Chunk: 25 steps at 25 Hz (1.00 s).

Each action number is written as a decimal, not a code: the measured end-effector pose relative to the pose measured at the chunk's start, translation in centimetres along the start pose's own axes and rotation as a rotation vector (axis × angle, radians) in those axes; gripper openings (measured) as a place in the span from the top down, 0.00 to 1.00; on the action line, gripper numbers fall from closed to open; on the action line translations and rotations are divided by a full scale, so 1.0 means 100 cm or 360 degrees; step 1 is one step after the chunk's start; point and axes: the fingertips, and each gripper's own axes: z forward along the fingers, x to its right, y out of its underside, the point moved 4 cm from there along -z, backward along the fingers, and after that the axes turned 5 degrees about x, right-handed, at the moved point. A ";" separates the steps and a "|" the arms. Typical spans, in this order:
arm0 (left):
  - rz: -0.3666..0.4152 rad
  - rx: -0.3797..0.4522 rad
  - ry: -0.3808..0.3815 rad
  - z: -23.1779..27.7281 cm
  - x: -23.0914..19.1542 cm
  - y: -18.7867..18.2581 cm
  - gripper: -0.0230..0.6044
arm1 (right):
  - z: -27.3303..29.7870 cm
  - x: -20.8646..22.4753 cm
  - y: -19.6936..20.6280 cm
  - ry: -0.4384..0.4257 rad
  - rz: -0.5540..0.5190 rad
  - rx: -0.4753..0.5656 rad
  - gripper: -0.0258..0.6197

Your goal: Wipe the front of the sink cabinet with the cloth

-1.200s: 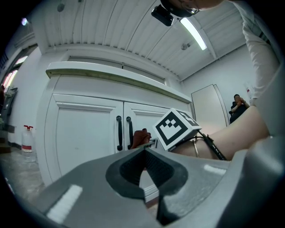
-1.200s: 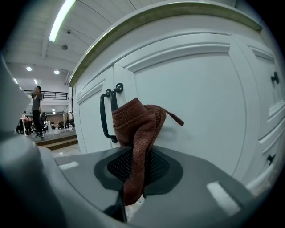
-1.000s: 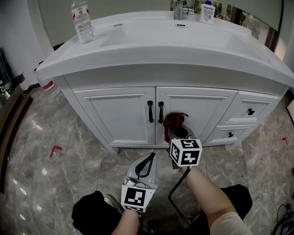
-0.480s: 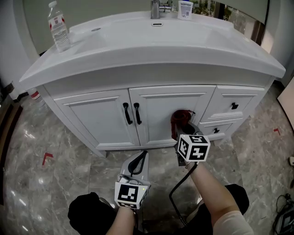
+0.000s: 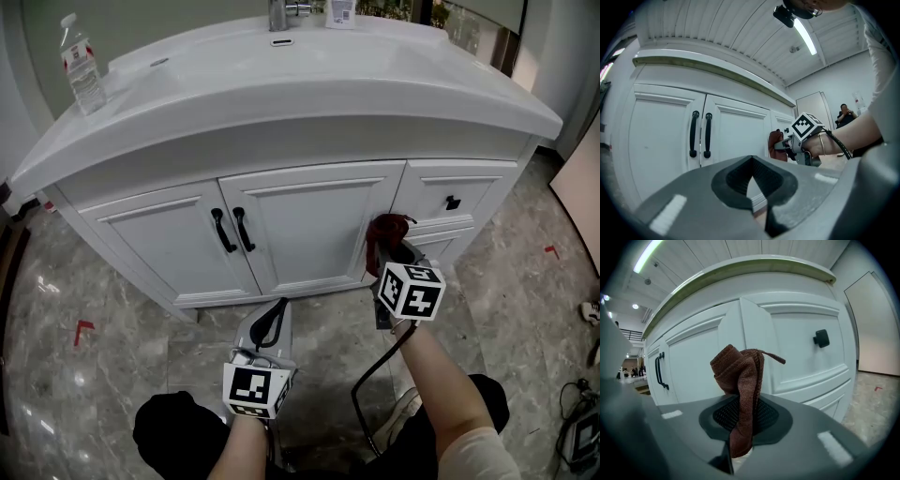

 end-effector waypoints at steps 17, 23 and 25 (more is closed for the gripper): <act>0.0034 -0.0022 -0.0202 -0.048 -0.037 0.000 0.96 | 0.028 -0.145 0.103 -0.0416 -0.0062 -0.0236 0.83; 0.0019 -0.0018 -0.0304 -0.075 -0.059 -0.009 0.96 | 0.045 -0.207 0.125 -0.0560 -0.0113 -0.0261 0.83; 0.0007 -0.0032 -0.0343 -0.083 -0.067 -0.006 0.96 | 0.050 -0.222 0.132 -0.0602 -0.0115 -0.0271 0.83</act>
